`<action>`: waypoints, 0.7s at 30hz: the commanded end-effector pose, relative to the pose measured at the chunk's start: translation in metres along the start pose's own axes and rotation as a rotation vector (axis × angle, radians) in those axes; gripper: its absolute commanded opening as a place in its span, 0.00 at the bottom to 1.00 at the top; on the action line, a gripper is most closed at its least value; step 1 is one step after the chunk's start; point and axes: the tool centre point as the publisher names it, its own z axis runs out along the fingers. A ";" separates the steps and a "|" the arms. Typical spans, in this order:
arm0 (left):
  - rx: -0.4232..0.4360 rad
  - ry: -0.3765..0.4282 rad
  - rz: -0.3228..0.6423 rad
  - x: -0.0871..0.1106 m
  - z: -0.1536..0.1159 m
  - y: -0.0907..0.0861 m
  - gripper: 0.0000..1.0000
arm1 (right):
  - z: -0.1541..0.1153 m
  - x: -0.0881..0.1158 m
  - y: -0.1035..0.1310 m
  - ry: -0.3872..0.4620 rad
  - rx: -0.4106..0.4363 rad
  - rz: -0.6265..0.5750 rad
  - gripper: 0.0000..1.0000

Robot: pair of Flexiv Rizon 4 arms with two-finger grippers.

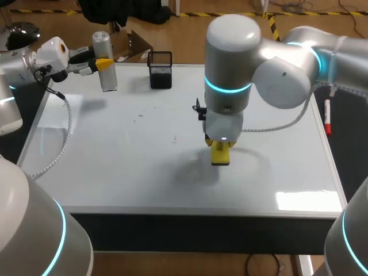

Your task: Pick up the inspection probe, press it on each red-marked spot on the whiteboard one by one, put down the probe, pick up the eraser, and wipe off all the red marks.

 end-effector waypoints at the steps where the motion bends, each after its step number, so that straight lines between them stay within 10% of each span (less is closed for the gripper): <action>1: -0.002 -0.001 0.000 0.000 0.000 -0.002 0.00 | -0.009 0.019 -0.014 -0.019 0.004 -0.011 0.00; 21: -0.002 -0.001 0.000 0.000 0.000 -0.002 0.00 | 0.005 0.066 -0.143 0.091 -0.037 -0.040 0.00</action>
